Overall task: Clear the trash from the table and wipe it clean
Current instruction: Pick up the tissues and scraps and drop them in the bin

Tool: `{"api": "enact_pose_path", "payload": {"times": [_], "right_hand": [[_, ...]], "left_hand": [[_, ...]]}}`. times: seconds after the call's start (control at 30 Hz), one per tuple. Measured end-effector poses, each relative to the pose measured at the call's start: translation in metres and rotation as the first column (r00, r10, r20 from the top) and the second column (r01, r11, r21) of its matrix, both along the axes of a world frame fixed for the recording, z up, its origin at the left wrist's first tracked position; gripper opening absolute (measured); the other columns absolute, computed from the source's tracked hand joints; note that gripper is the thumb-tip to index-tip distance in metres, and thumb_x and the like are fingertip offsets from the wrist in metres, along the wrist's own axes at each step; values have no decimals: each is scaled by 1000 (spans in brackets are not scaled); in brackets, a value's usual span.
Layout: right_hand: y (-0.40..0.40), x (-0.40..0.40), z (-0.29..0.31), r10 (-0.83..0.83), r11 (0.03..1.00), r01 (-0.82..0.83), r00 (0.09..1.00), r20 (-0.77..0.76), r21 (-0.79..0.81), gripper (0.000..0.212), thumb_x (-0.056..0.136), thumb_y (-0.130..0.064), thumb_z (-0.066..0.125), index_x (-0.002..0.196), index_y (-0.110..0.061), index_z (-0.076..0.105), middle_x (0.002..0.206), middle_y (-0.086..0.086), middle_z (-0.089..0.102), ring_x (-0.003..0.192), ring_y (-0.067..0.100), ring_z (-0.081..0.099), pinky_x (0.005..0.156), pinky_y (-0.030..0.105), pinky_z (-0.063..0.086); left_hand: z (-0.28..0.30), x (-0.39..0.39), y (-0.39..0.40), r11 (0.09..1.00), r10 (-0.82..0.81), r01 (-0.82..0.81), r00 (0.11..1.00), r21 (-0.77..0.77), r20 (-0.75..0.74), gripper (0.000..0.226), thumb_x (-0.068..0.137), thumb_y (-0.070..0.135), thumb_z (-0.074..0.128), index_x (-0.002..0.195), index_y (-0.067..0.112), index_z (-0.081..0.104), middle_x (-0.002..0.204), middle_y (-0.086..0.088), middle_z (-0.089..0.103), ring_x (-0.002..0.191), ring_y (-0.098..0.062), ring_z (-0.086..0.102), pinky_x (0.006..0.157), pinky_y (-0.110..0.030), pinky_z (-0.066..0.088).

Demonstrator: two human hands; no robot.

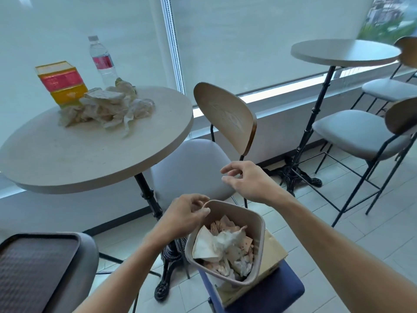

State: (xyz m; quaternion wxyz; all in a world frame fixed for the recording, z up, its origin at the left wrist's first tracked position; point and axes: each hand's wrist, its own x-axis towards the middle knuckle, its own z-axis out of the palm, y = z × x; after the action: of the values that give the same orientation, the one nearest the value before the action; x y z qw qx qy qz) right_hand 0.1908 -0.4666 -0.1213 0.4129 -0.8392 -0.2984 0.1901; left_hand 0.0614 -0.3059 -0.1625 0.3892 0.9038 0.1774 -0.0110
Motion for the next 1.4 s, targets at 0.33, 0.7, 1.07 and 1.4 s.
{"api": "enact_pose_path", "payload": {"times": [0.33,0.7,1.07,1.4], "right_hand": [[65,1,66,68,986,-87,989,132,143,24,95,-32,61,117,-25,66,104,-10,64,94,4,60,80,21,49],[160,-2,106,52,966,-90,986,158,241,14,93,-27,62,104,-26,71,89,-12,65,68,-1,57,66,13,44],[220,9,103,-16,979,-21,984,179,202,14,92,-25,62,103,-23,72,87,-11,66,73,2,60,67,14,49],[282,13,102,-18,992,-22,948,317,124,28,92,-29,62,119,-28,66,105,-4,65,86,6,58,78,15,43]], "left_hand": [[126,-9,52,972,-50,-21,955,233,293,20,90,35,67,110,34,69,92,20,67,76,2,62,69,-15,50],[164,26,214,672,14,-301,919,677,394,29,82,18,70,111,21,71,111,-5,69,106,-29,61,81,-39,53],[169,69,311,500,-40,-236,955,833,294,37,84,12,65,120,17,69,118,-6,67,110,-27,54,92,-40,43],[194,47,326,723,68,-509,726,468,684,17,90,20,61,97,20,77,95,-4,70,94,-30,60,75,-39,48]]}}
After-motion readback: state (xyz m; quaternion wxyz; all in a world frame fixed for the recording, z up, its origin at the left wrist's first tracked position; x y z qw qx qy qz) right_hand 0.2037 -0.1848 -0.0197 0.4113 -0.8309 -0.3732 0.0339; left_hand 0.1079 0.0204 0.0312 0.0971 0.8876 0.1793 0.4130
